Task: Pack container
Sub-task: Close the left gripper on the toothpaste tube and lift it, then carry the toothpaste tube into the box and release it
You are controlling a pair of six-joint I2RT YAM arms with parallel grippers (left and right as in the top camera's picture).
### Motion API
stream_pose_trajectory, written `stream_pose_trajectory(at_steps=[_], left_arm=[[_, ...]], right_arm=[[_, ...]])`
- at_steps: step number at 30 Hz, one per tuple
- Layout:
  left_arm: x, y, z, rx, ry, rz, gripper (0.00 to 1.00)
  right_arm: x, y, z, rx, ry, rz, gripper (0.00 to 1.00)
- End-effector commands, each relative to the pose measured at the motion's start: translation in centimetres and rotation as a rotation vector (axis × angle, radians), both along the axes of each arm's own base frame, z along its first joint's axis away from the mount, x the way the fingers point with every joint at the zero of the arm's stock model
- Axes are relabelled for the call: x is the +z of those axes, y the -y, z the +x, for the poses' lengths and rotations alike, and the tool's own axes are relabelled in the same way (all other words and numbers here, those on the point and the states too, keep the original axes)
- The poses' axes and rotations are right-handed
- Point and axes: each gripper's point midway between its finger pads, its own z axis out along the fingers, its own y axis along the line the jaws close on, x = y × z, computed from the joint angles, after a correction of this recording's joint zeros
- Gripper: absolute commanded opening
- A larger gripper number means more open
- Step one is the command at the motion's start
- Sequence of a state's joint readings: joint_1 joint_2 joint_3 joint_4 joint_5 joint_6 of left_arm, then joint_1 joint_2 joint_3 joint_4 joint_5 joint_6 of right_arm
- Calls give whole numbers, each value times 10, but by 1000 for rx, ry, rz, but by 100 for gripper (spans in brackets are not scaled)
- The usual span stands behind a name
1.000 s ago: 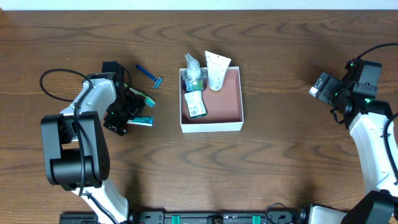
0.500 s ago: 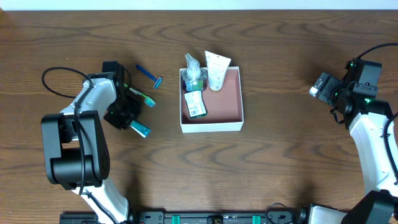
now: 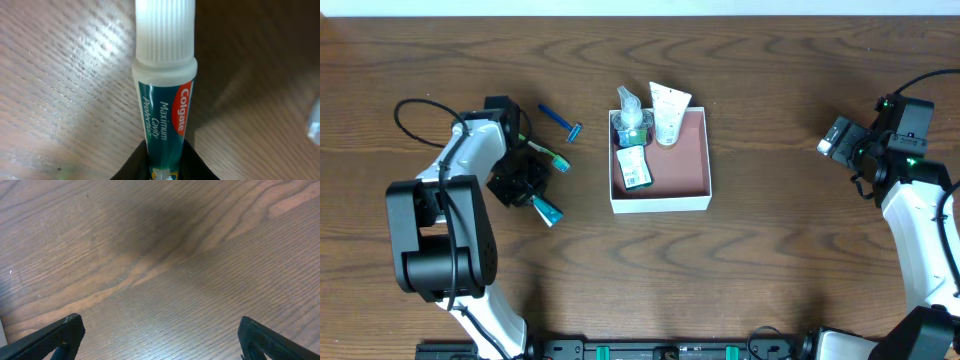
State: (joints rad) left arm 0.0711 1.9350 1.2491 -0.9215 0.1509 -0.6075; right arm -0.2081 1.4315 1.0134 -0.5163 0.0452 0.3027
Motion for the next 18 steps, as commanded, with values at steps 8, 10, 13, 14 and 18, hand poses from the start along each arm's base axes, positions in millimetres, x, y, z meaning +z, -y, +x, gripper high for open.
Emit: stream_pose_trajectory(at_steps=[8, 10, 13, 14, 18], left_arm=[[103, 28, 33, -219, 347, -113, 19], [124, 41, 31, -292, 414, -113, 19], [154, 67, 27, -423, 517, -109, 19], [165, 79, 25, -484, 563, -110, 19], [199, 125, 16, -669, 705, -127, 19]], right_arm=[[10, 6, 1, -9, 23, -19, 99], [10, 6, 1, -9, 23, -19, 99], [10, 6, 1, -9, 23, -18, 99], [10, 6, 1, -9, 23, -19, 99], [10, 6, 1, -9, 23, -19, 99]])
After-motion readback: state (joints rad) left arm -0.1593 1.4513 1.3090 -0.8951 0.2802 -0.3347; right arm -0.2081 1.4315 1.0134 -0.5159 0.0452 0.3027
